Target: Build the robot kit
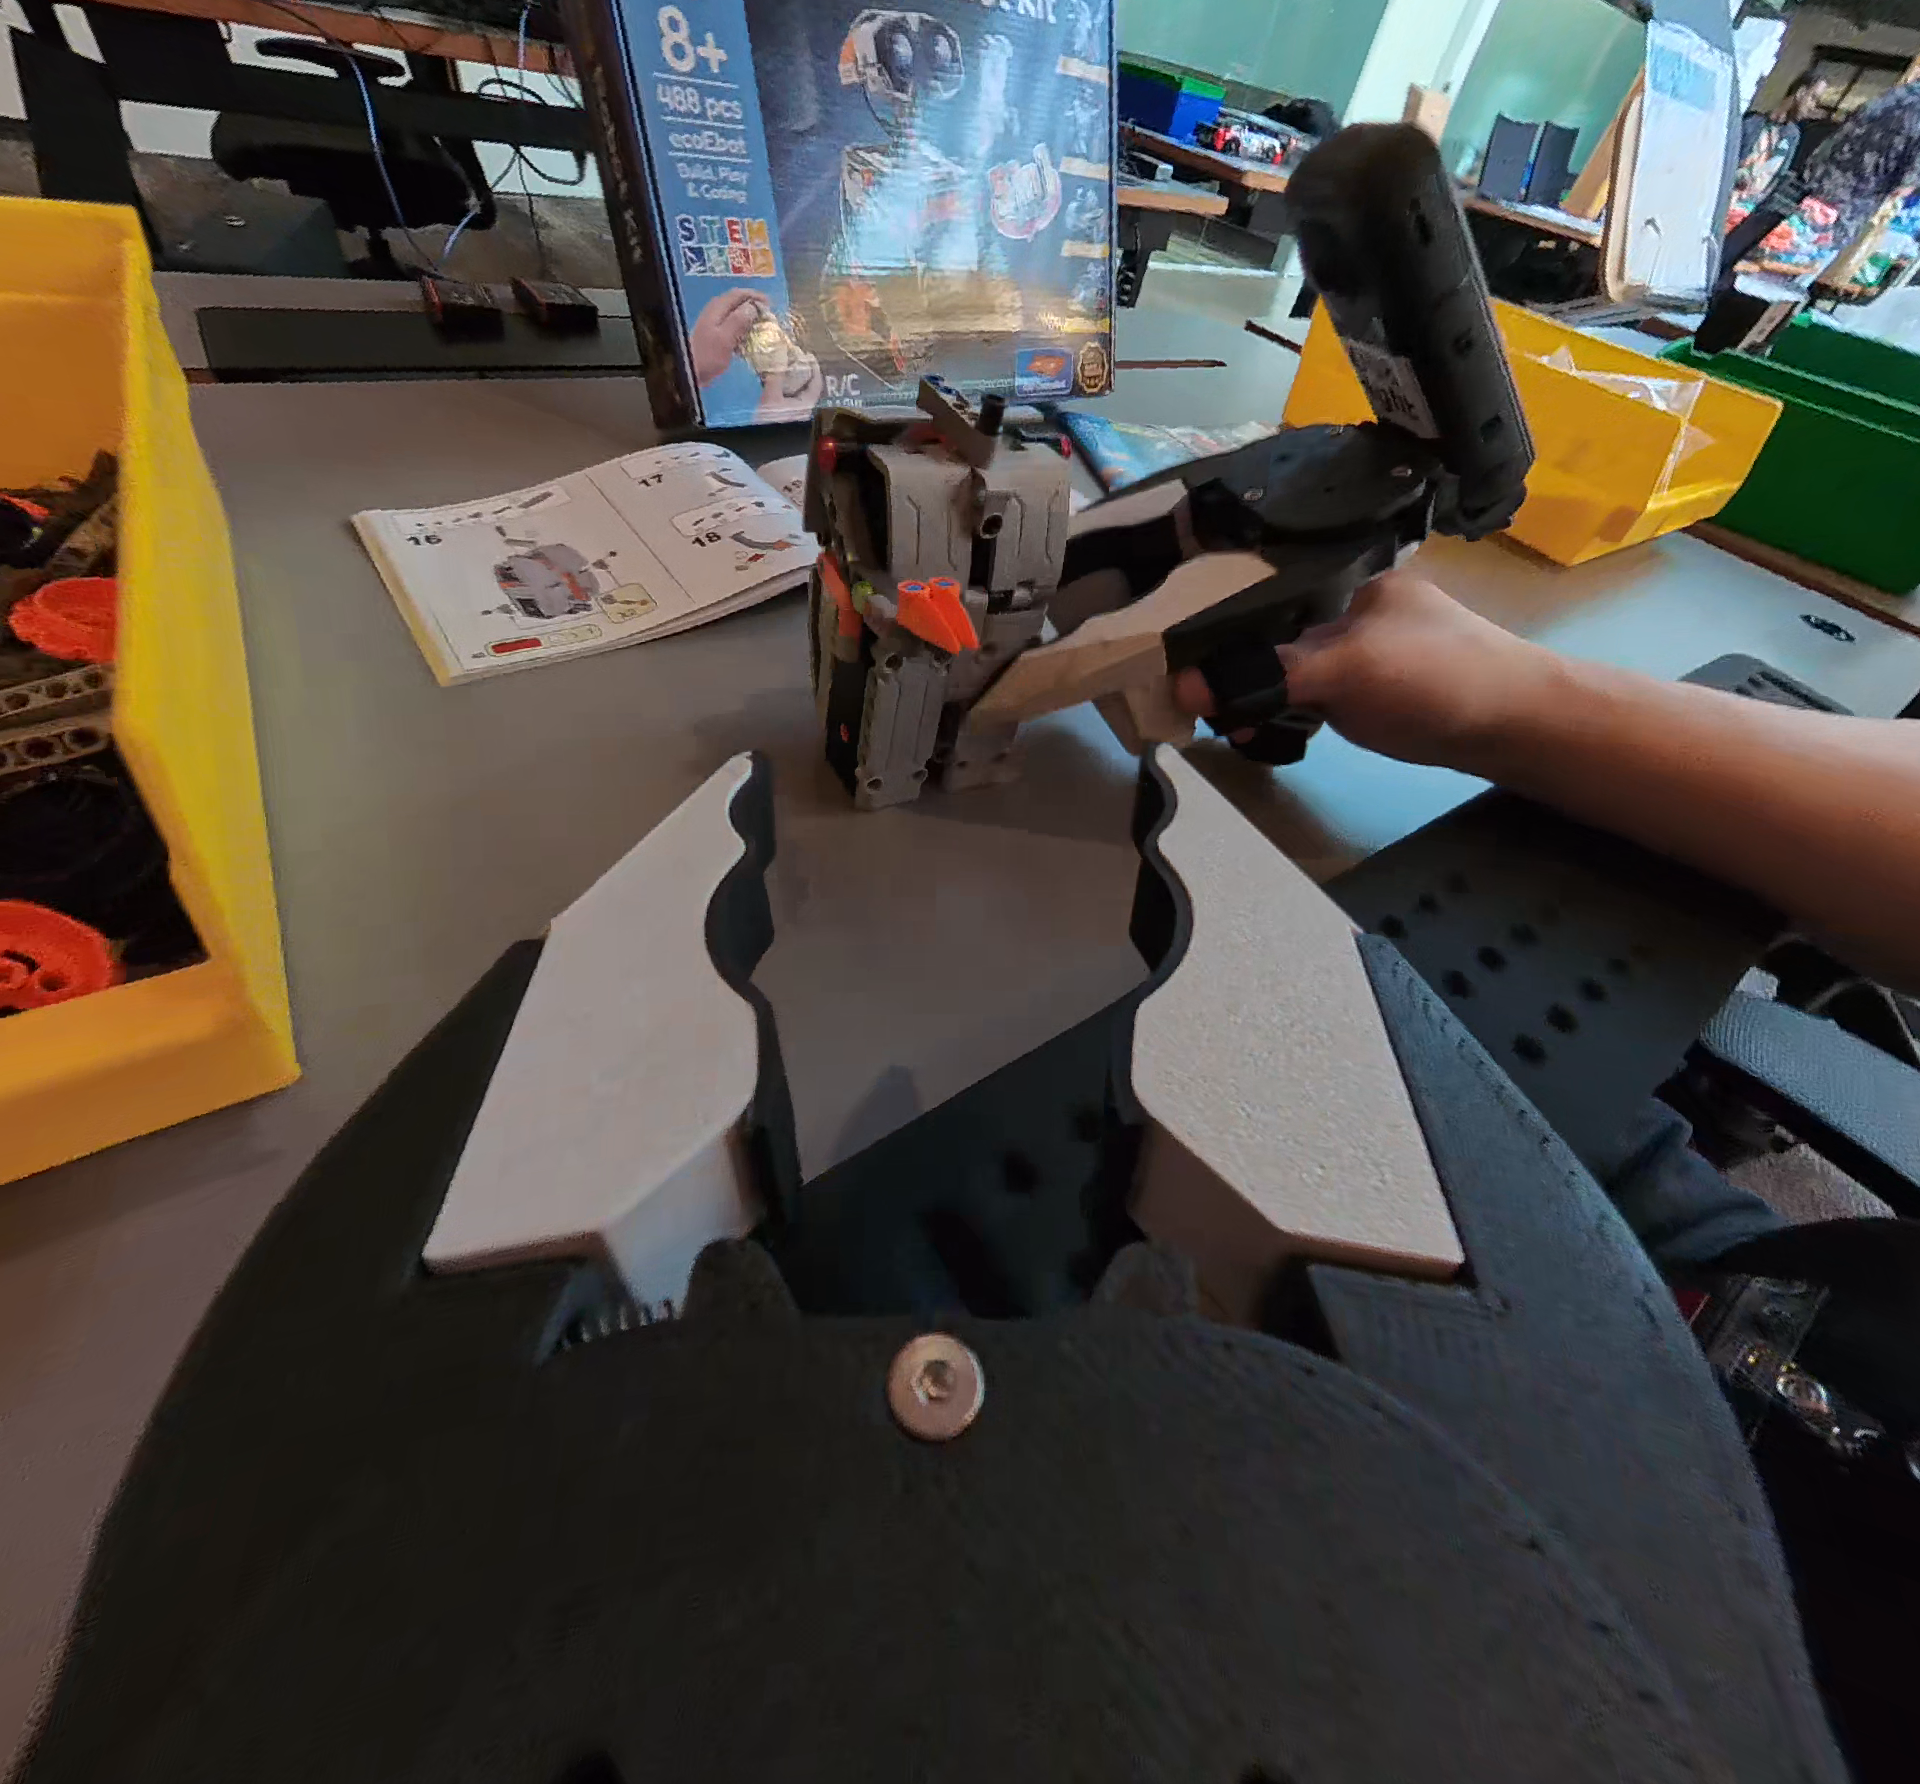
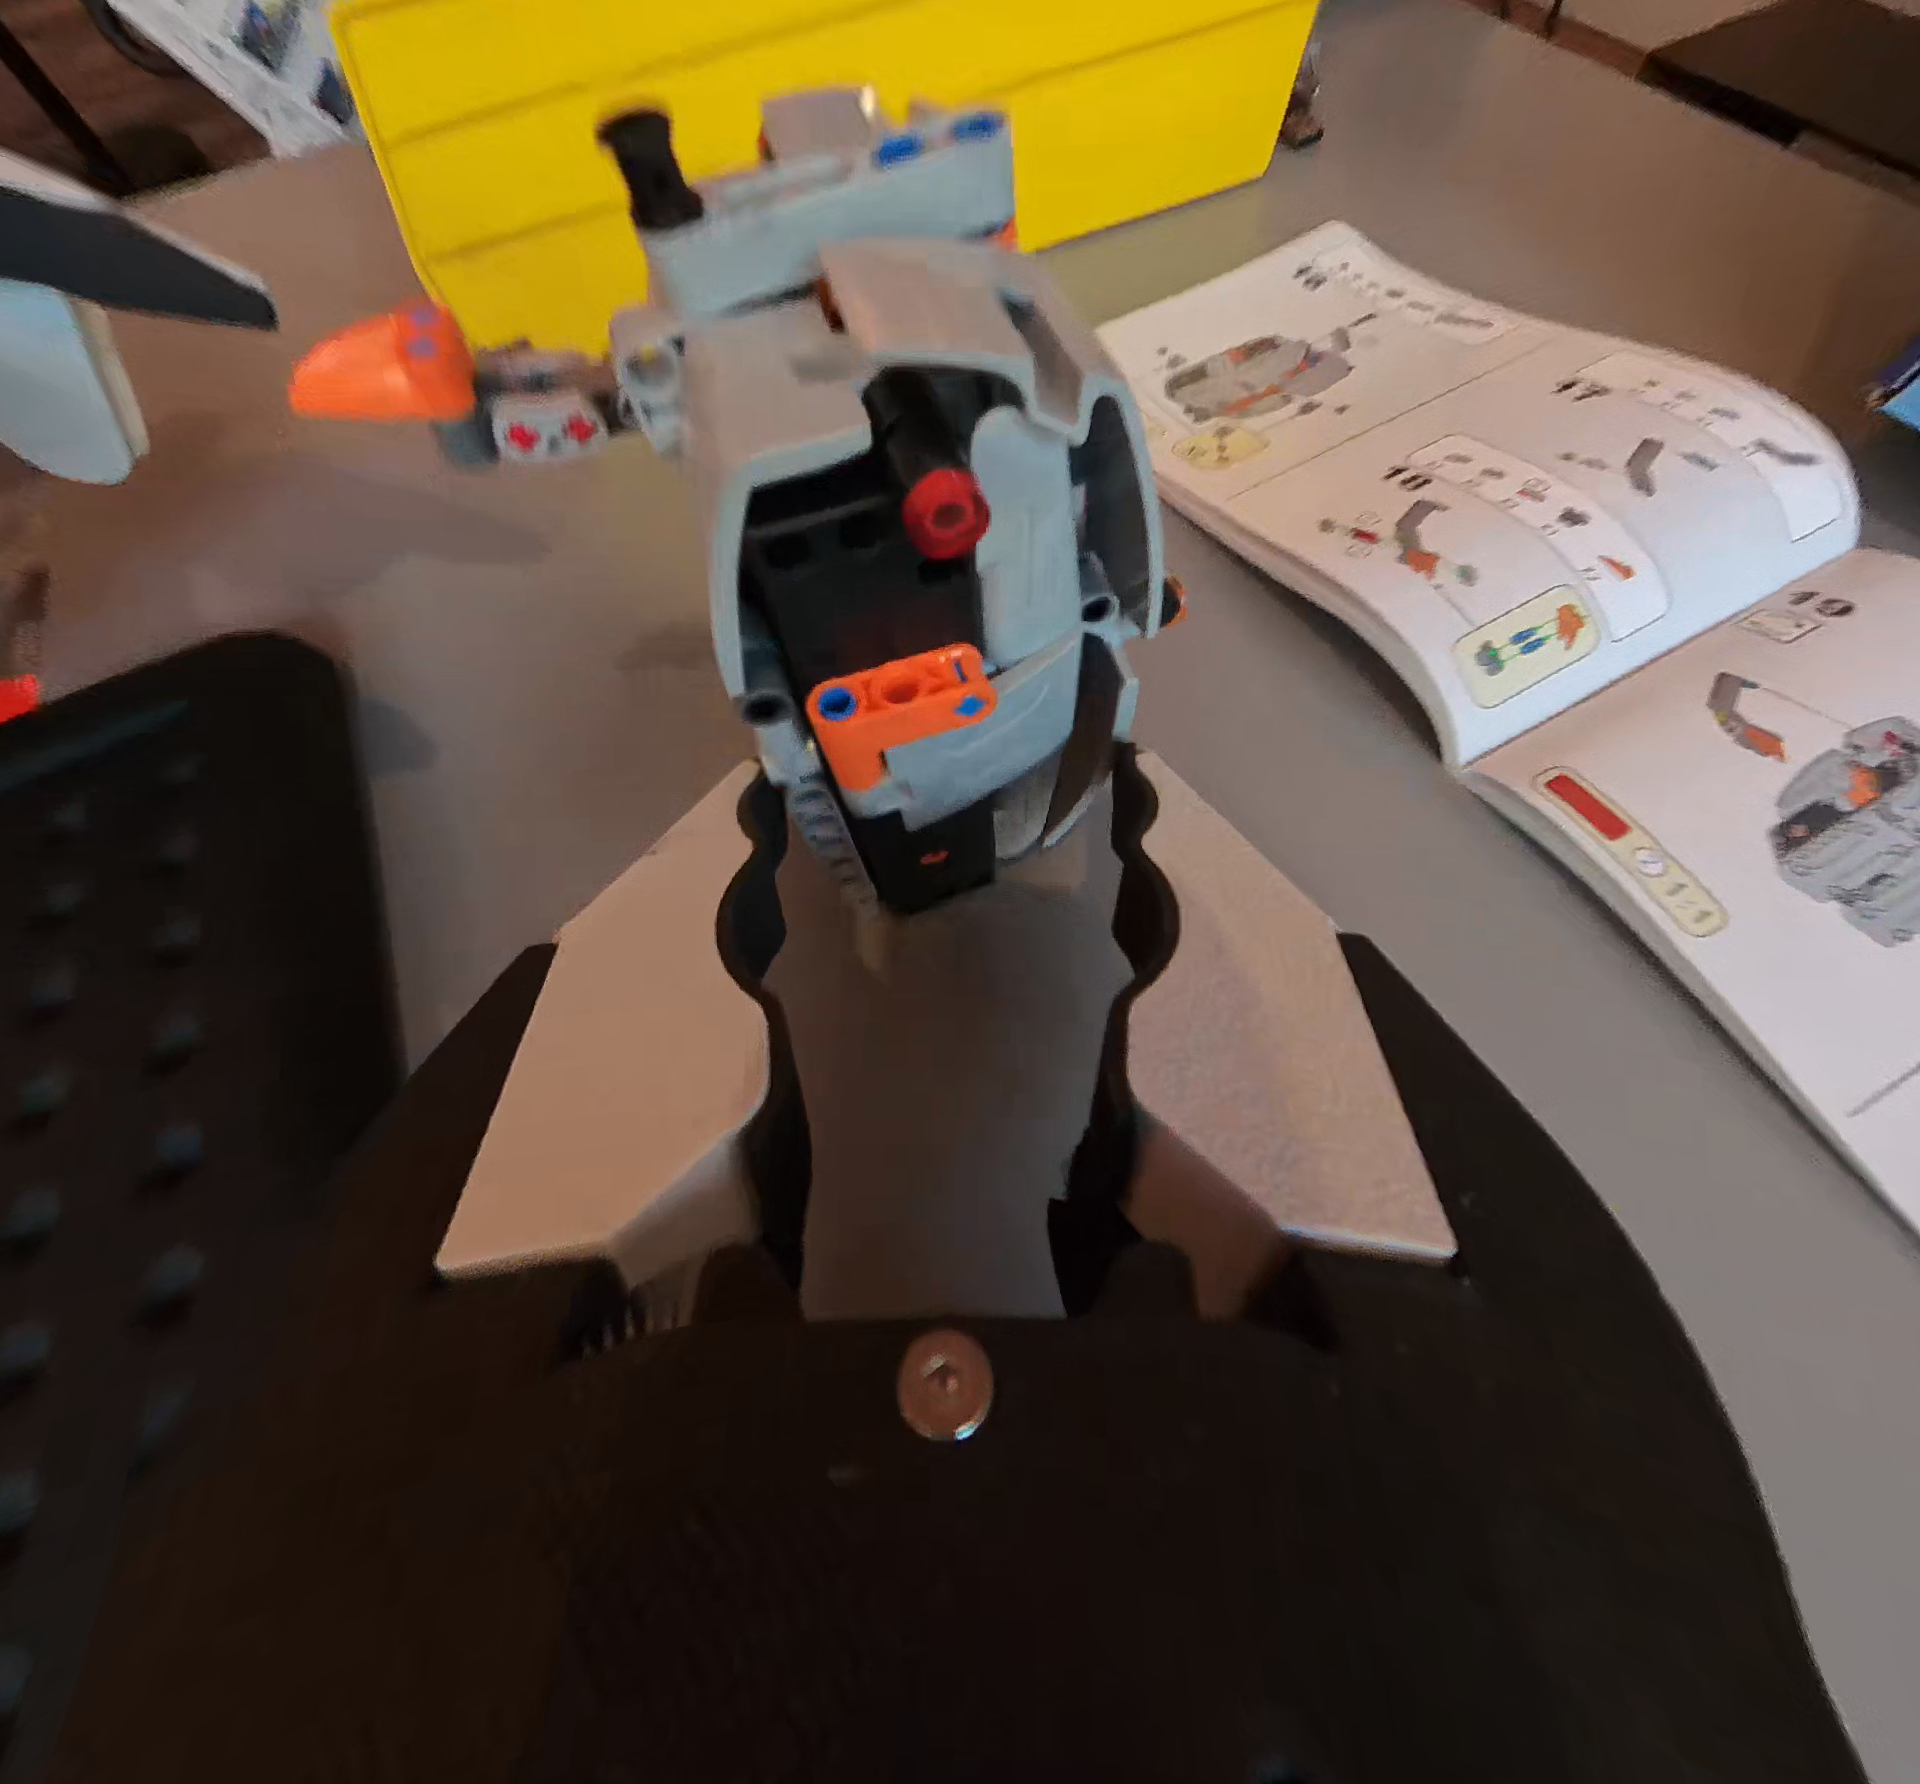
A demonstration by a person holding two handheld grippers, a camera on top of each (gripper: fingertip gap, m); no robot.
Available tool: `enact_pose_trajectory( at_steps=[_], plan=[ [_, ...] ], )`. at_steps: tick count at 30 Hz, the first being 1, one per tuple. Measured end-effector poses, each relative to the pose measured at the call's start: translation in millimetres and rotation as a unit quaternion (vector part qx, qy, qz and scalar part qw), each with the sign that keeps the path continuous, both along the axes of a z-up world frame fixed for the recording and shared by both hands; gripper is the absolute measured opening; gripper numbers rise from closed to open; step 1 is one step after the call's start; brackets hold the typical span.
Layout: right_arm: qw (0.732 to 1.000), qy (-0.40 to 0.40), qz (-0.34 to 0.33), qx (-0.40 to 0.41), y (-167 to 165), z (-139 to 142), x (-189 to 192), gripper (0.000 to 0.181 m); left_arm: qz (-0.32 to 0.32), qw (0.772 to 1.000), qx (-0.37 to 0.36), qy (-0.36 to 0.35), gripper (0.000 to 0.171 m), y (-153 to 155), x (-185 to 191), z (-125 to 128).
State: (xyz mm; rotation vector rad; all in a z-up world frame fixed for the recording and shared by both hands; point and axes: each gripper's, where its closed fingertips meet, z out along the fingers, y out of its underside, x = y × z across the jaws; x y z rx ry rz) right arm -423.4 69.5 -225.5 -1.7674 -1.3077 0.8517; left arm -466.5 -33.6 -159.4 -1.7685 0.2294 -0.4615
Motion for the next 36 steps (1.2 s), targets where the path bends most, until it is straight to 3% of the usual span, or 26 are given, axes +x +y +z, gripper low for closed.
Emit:
enact_pose_trajectory(
  at_steps=[2,6,8,11,13,16,18,21,24,29,36],
  plan=[
    [0.999,-0.034,0.015,0.012,-8,-11,1,0.064,0.004,1.000,0.004,-0.022,0.069,0,-2,1],
    [0.999,-0.029,0.013,0.014,-8,-5,23,0.062,0.013,0.999,-0.038,-0.021,0.070,5,1,-17],
    [0.998,-0.021,-0.025,0.063,18,13,47,0.062,0.051,0.996,-0.075,0.000,0.063,9,-6,-28],
    [0.984,0.003,-0.077,0.163,69,40,93,0.061,0.057,0.996,-0.073,-0.003,0.061,12,2,-21],
    [0.971,0.005,-0.109,0.212,102,47,127,0.061,0.063,0.995,-0.073,0.010,0.072,18,11,-20],
    [0.961,0.035,-0.123,0.243,129,53,162,0.058,0.112,0.986,-0.096,0.076,0.104,36,12,-31],
    [0.952,0.044,-0.130,0.275,141,54,178,0.046,0.140,0.981,-0.101,0.086,0.114,49,12,-32],
    [0.930,0.060,-0.107,0.346,151,61,189,0.043,0.160,0.978,-0.109,0.074,0.115,68,14,-32],
    [0.916,0.013,-0.085,0.393,166,48,197,0.044,0.164,0.972,-0.142,0.089,0.117,80,15,-44],
    [0.945,0.092,-0.079,0.304,156,65,196,0.044,0.176,0.965,-0.165,0.104,0.110,86,11,-53],
    [0.937,0.069,-0.057,0.339,151,63,197,0.042,0.168,0.966,-0.175,0.094,0.104,89,15,-56]
  ],
)
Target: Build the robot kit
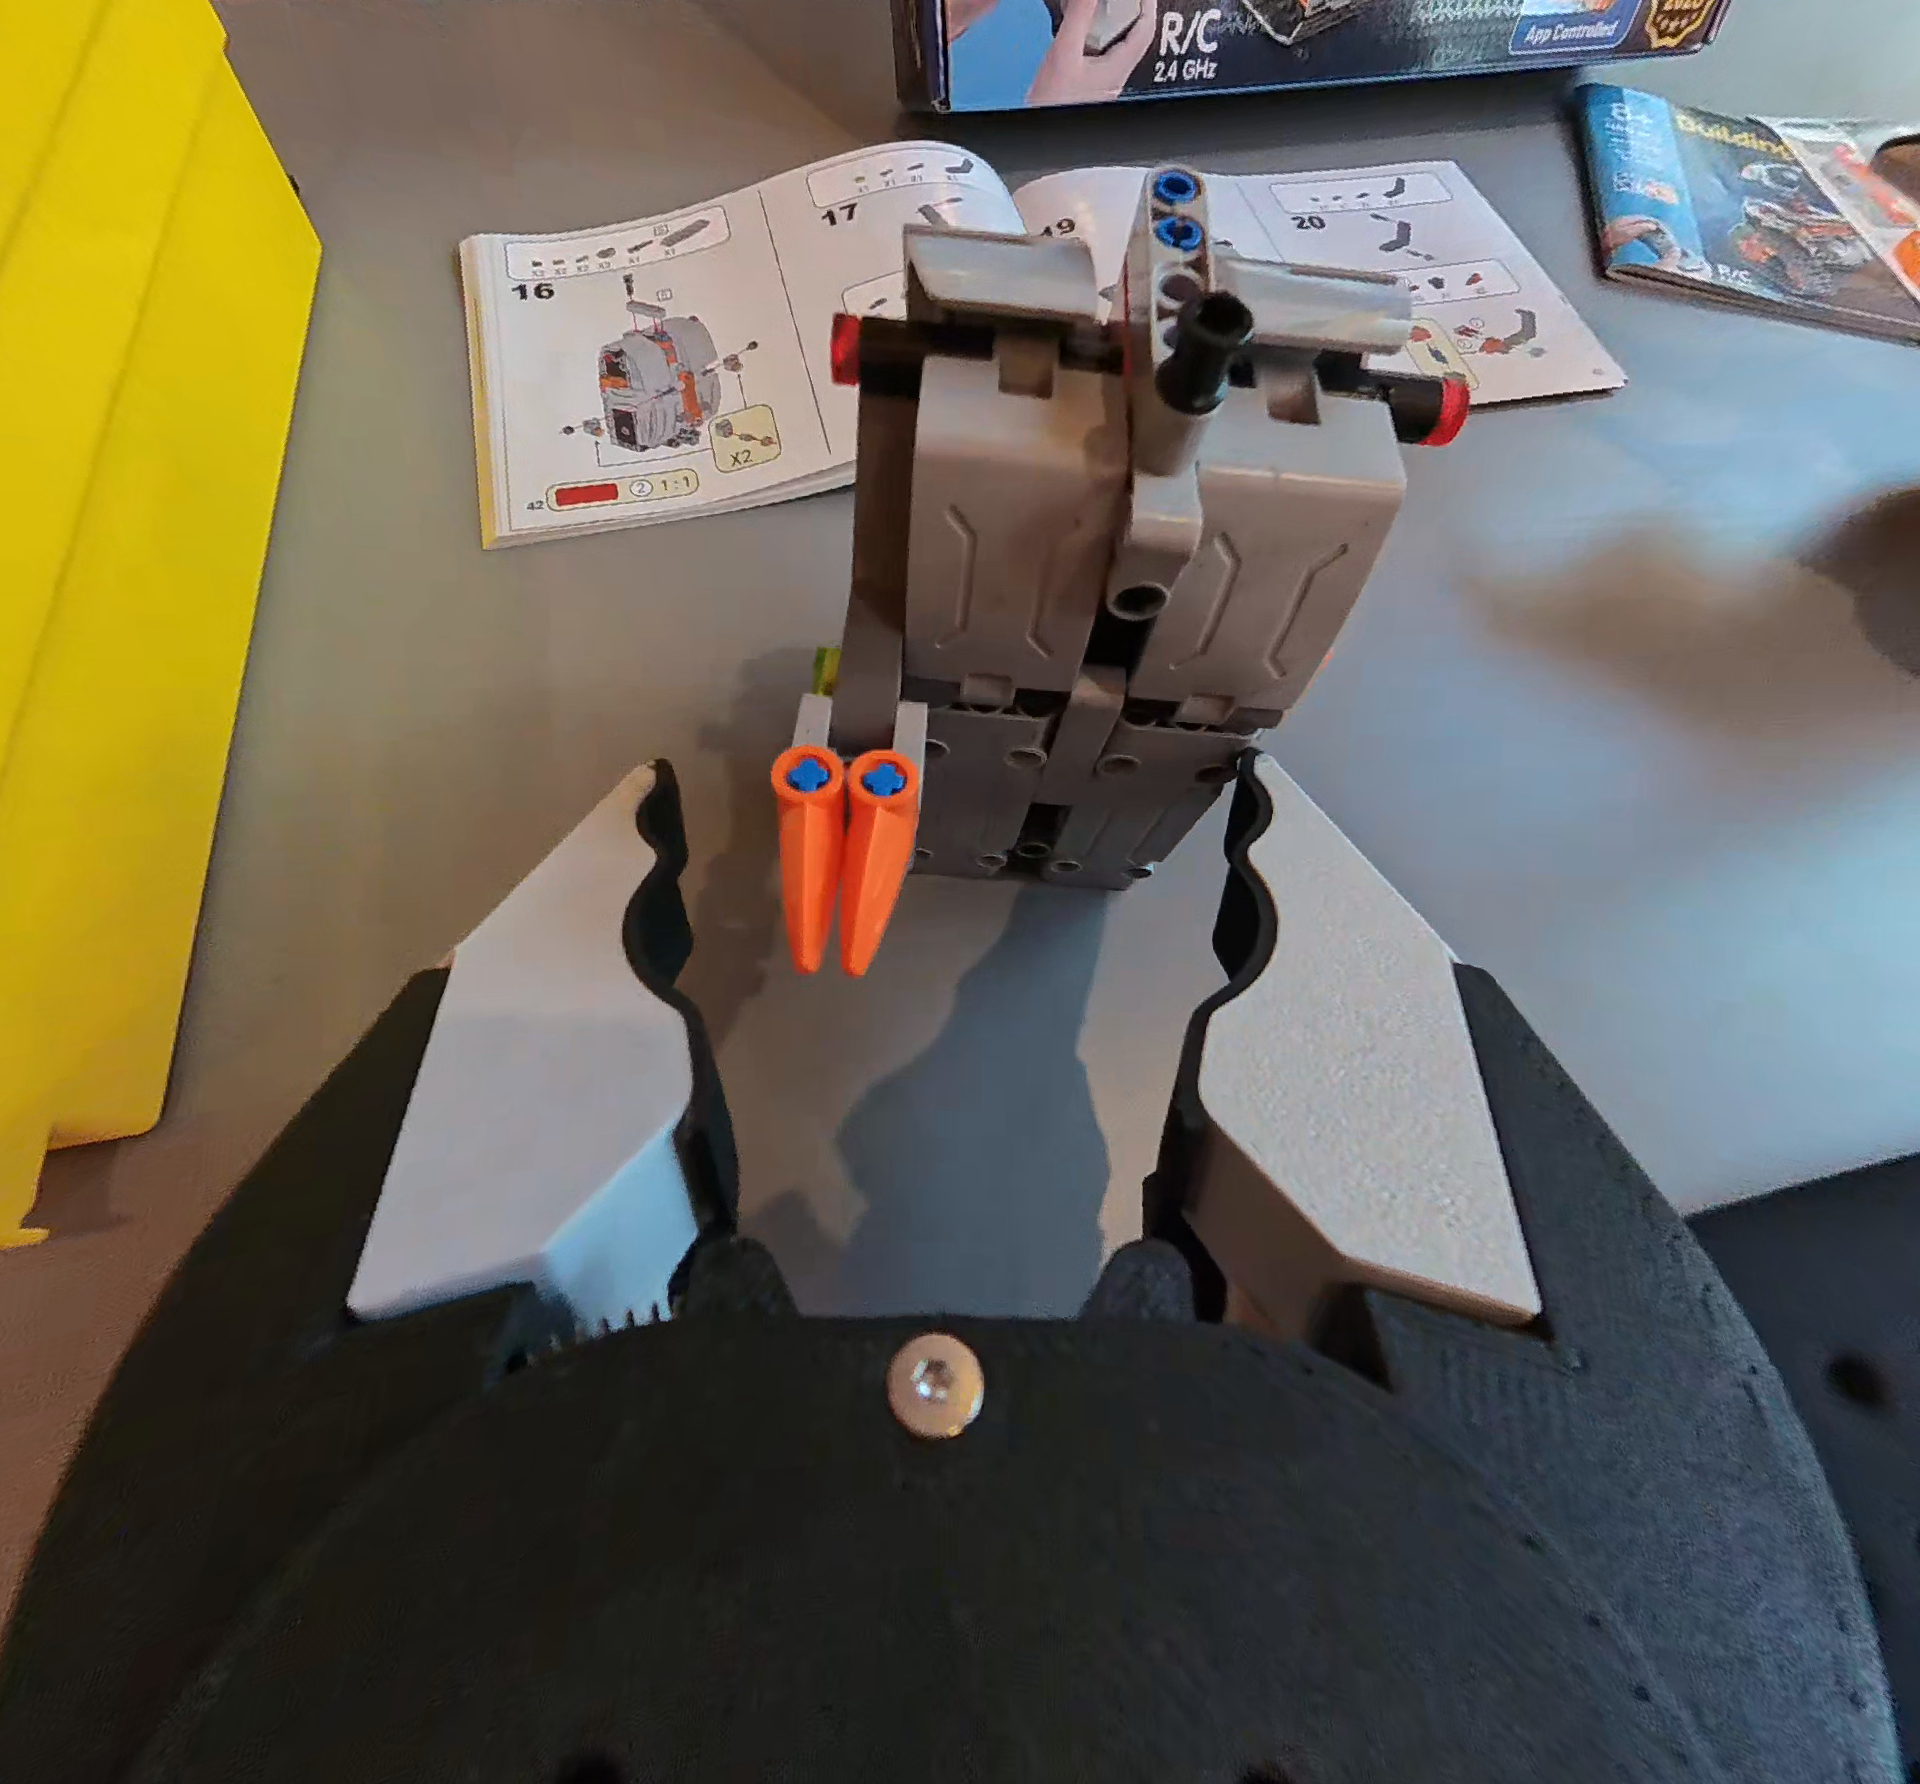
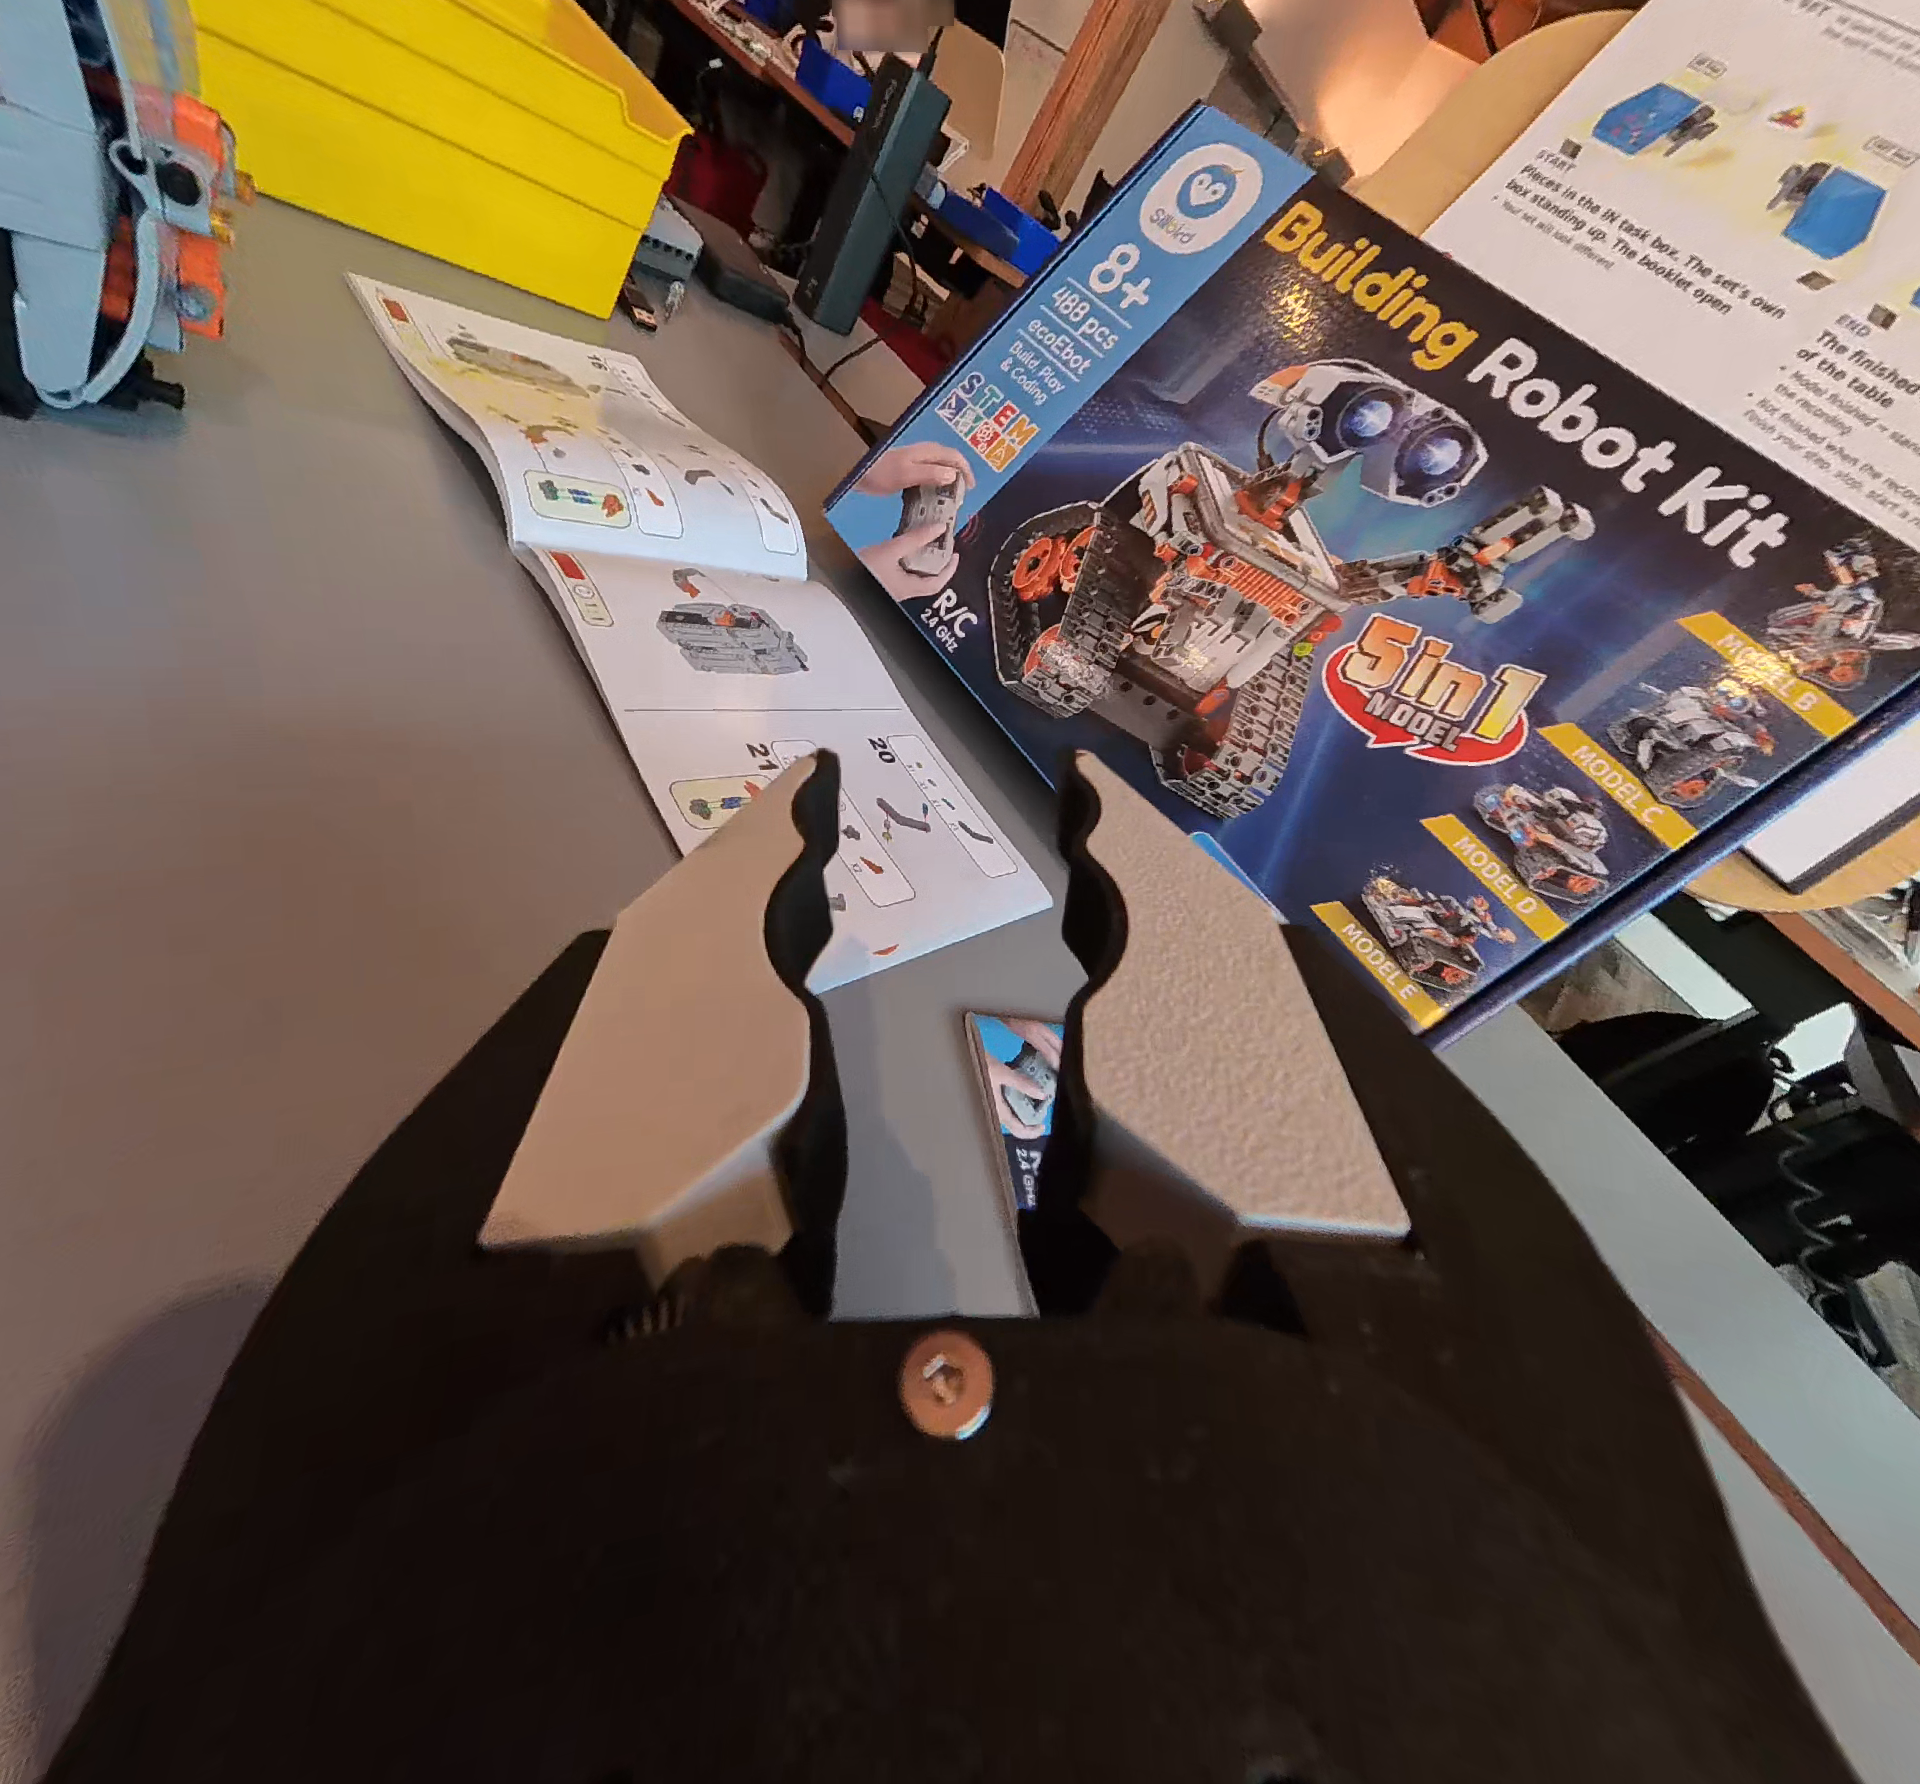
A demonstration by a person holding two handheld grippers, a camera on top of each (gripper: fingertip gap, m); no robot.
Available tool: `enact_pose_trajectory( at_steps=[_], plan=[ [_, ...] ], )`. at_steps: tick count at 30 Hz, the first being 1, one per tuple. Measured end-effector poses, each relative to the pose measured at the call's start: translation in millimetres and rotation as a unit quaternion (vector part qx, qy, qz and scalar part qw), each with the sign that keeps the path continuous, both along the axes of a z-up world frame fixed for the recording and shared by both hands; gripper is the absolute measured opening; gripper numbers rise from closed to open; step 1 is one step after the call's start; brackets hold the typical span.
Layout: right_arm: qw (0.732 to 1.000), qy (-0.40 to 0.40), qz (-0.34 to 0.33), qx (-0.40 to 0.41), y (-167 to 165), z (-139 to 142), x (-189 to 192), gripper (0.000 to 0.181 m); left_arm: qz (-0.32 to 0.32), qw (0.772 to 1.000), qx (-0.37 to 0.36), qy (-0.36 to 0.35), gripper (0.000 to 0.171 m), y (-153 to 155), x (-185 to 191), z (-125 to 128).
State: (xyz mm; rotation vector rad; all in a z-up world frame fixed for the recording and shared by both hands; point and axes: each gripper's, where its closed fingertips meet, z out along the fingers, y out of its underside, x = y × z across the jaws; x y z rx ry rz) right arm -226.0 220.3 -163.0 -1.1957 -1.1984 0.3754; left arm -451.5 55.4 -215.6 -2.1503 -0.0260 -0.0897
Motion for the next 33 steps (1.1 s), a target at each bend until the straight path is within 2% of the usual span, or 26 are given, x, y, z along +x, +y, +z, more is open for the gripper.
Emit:
enact_pose_trajectory(
  at_steps=[5,9,11,15,19,23,26,33],
  plan=[
    [1.000,0.019,0.001,-0.024,2,3,4,0.041,-0.016,1.000,0.002,-0.010,0.095,0,5,0],
    [0.999,0.035,0.002,-0.036,3,9,8,0.041,-0.041,0.999,0.019,-0.028,0.077,-2,12,4],
    [0.998,0.041,0.006,-0.047,3,9,7,0.042,-0.043,0.998,0.028,-0.039,0.079,-2,12,7],
    [0.998,0.034,0.013,-0.058,2,4,3,0.042,-0.045,0.997,0.029,-0.059,0.093,-2,12,7],
    [0.997,0.026,0.022,-0.065,0,-1,-2,0.042,-0.045,0.998,0.003,-0.047,0.098,0,13,0],
    [0.997,0.022,0.026,-0.070,0,-4,-4,0.042,-0.043,0.998,-0.038,0.003,0.080,2,14,-14],
    [0.997,0.022,0.025,-0.074,1,-6,-4,0.042,-0.050,0.998,-0.035,0.013,0.064,6,20,-13],
    [0.996,0.023,0.020,-0.080,5,-7,-3,0.042,0.015,0.999,-0.032,0.026,0.064,13,0,-12]
  ],
)
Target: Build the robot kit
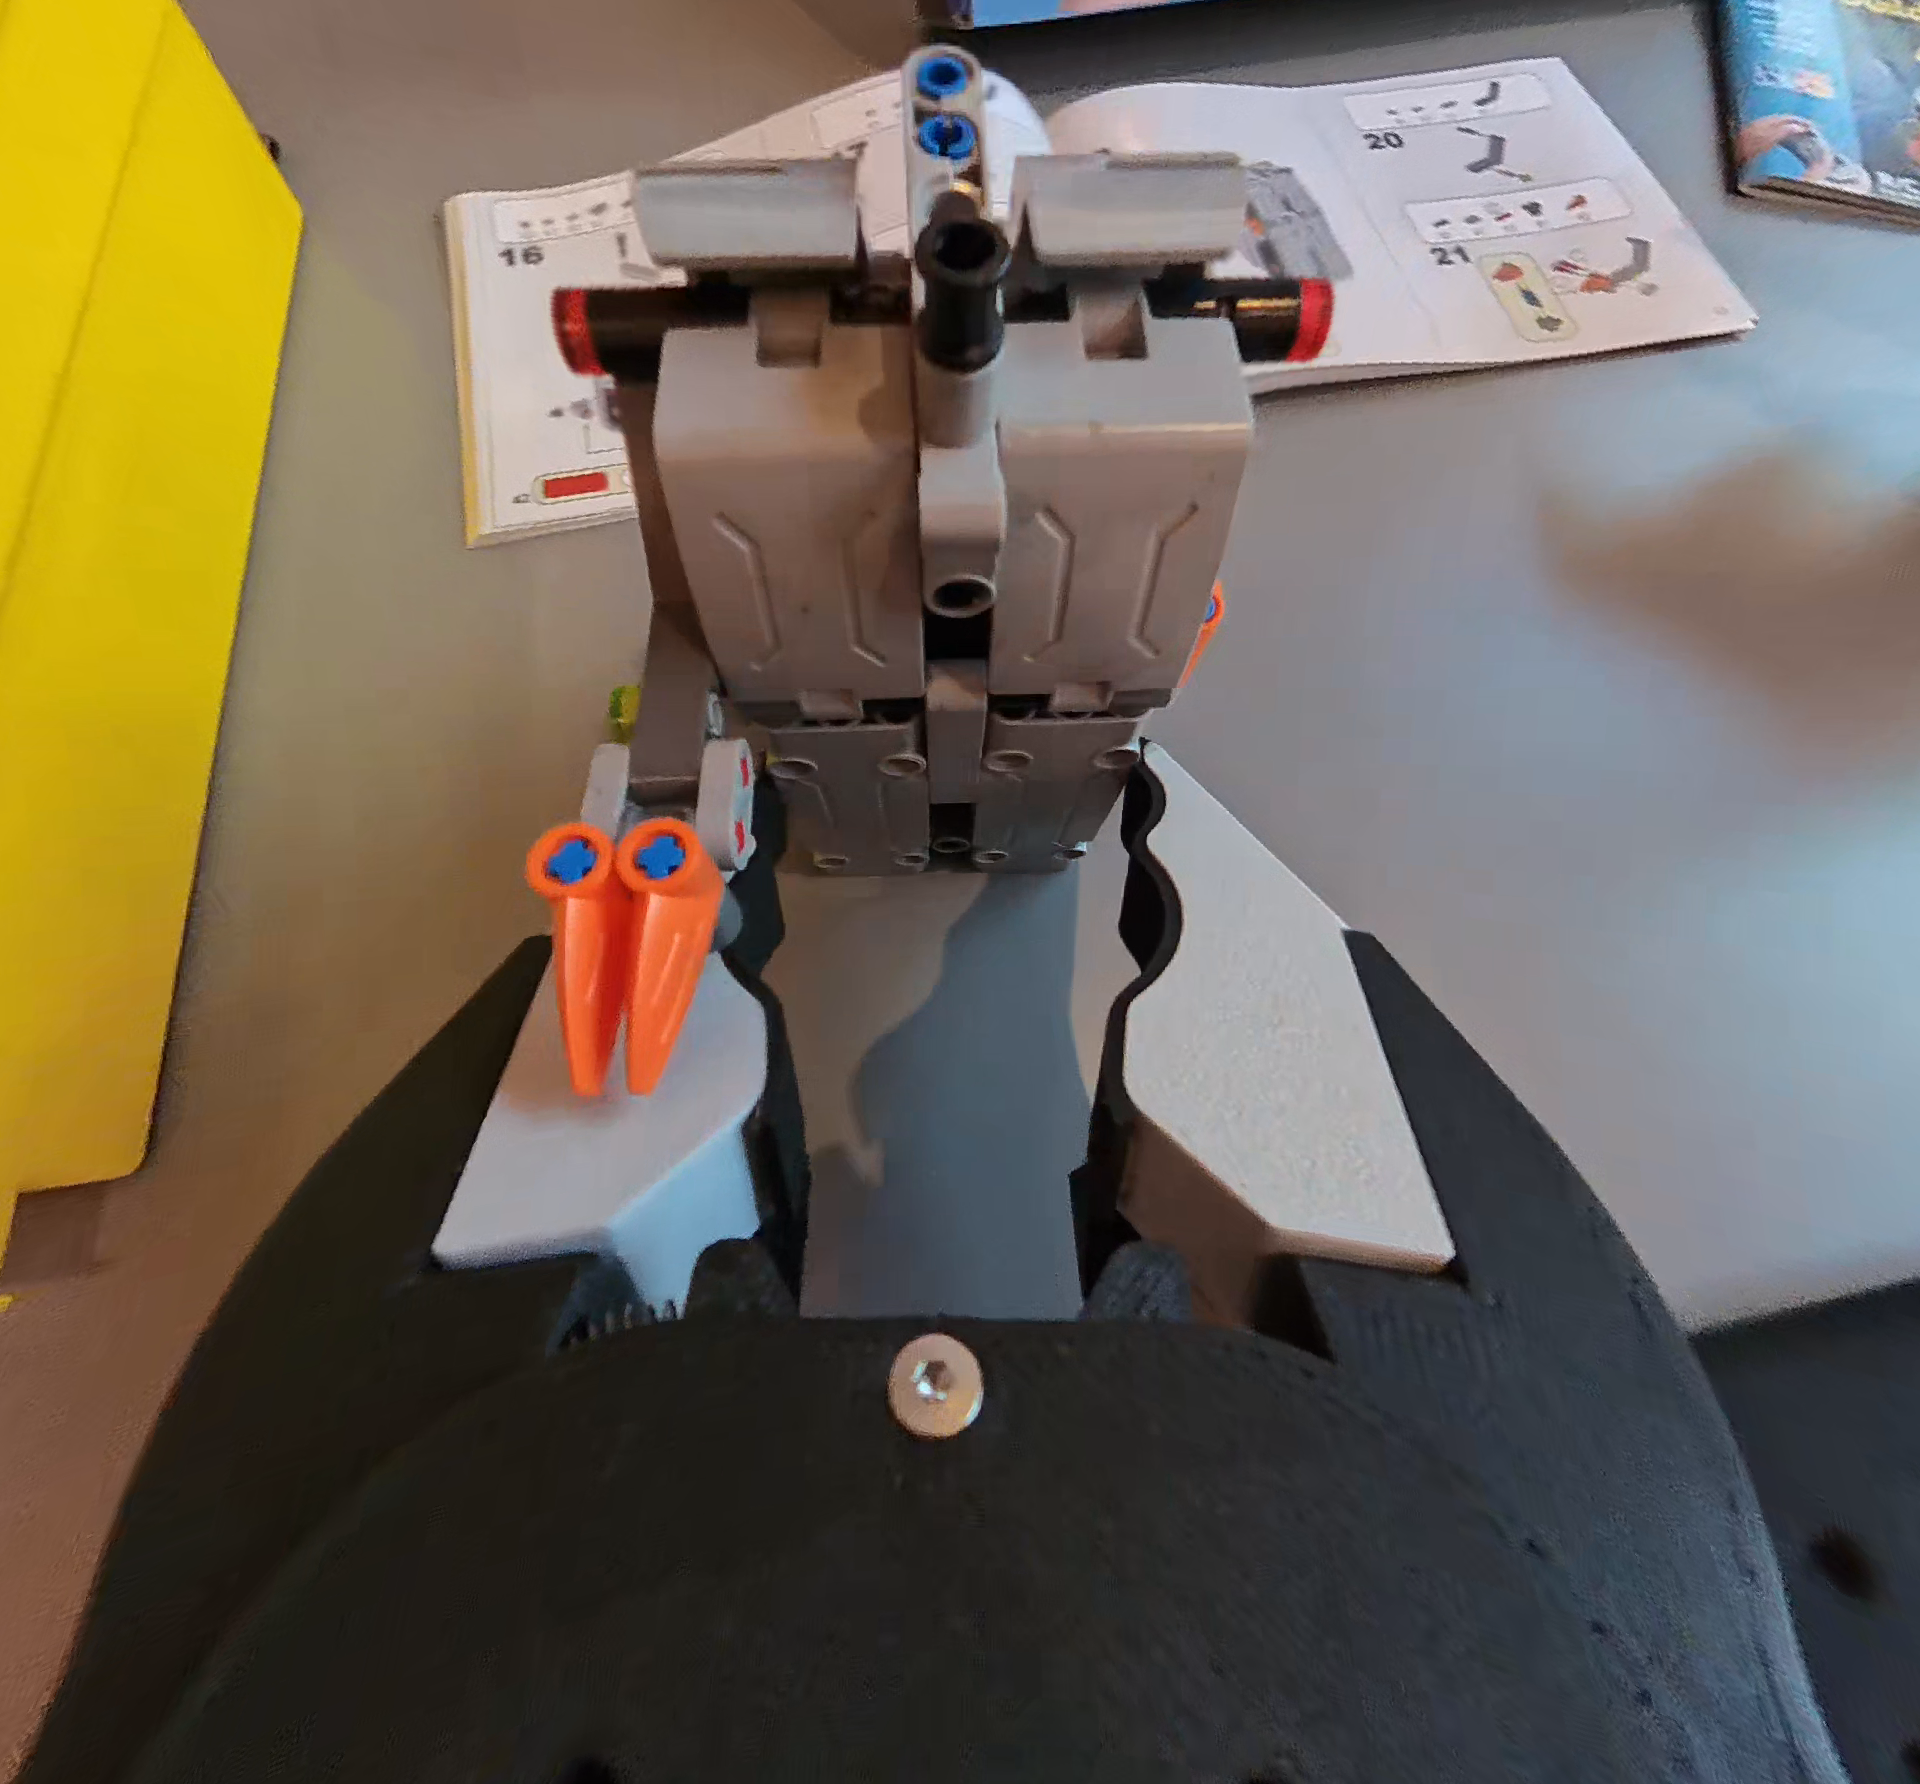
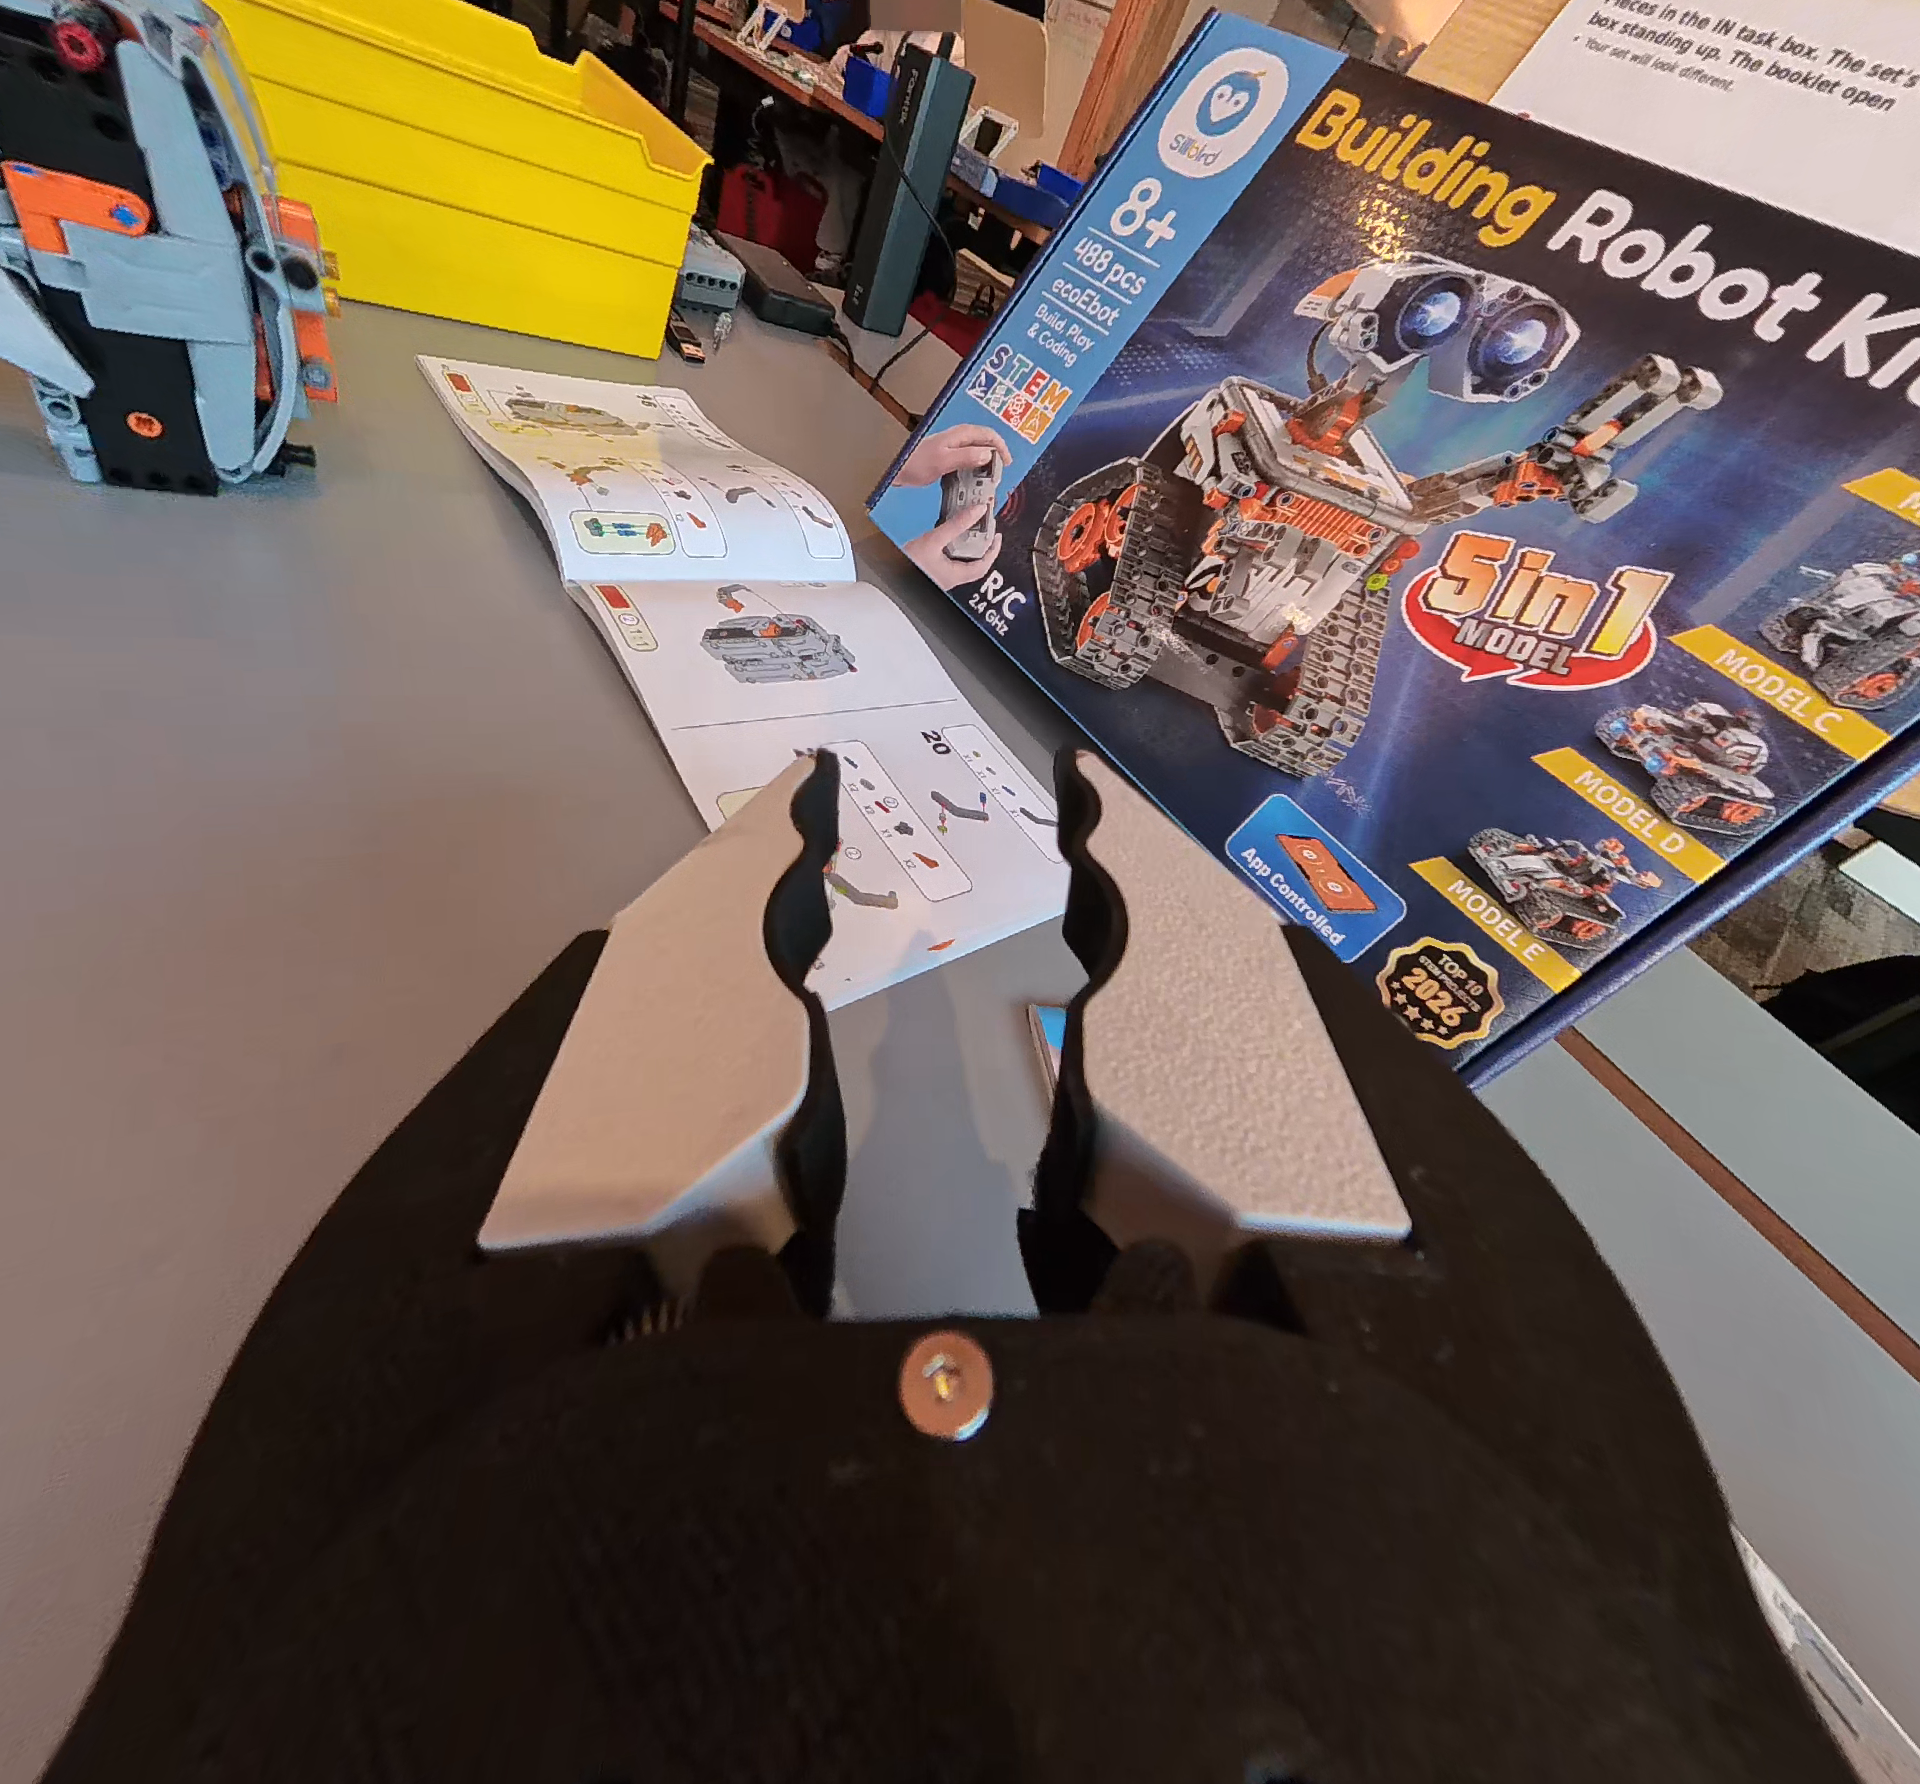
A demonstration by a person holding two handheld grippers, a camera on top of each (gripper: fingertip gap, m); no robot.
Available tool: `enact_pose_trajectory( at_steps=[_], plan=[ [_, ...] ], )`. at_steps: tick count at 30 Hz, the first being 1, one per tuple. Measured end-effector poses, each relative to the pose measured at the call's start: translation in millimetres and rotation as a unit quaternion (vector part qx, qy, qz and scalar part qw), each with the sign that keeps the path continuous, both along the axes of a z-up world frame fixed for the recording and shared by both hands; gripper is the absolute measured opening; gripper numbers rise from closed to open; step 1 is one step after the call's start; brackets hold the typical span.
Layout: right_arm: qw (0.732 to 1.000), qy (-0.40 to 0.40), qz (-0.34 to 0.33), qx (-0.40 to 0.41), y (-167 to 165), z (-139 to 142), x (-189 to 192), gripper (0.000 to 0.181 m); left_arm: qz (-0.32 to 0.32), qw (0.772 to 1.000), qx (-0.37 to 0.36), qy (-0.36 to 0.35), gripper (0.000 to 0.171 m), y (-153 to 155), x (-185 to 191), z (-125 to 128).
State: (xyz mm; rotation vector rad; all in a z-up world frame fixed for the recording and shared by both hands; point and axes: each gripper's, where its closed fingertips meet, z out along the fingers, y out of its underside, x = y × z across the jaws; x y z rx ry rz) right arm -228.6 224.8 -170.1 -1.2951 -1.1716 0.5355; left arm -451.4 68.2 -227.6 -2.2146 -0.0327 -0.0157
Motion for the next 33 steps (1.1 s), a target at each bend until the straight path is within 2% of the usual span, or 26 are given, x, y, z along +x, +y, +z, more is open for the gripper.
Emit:
enact_pose_trajectory(
  at_steps=[6,10,13,17,24,33],
  plan=[
    [1.000,-0.010,-0.008,-0.011,6,-8,0,0.042,0.035,0.999,-0.003,-0.023,0.064,2,-17,-2],
    [1.000,-0.018,-0.003,-0.017,5,-14,-3,0.042,0.000,0.998,-0.027,-0.065,0.084,2,-6,-10],
    [1.000,-0.027,0.000,-0.008,3,-15,-3,0.042,0.005,0.998,-0.026,-0.060,0.077,1,-8,-10],
    [1.000,-0.025,-0.004,-0.009,4,-15,-1,0.042,0.013,0.998,0.010,-0.054,0.069,0,-11,1],
    [1.000,-0.020,-0.006,-0.017,5,-13,2,0.042,0.008,0.999,0.015,-0.045,0.071,-1,-9,3],
    [1.000,0.012,0.007,-0.019,-4,4,0,0.045,-0.003,1.000,0.008,-0.022,0.071,-1,-5,2]
  ],
)
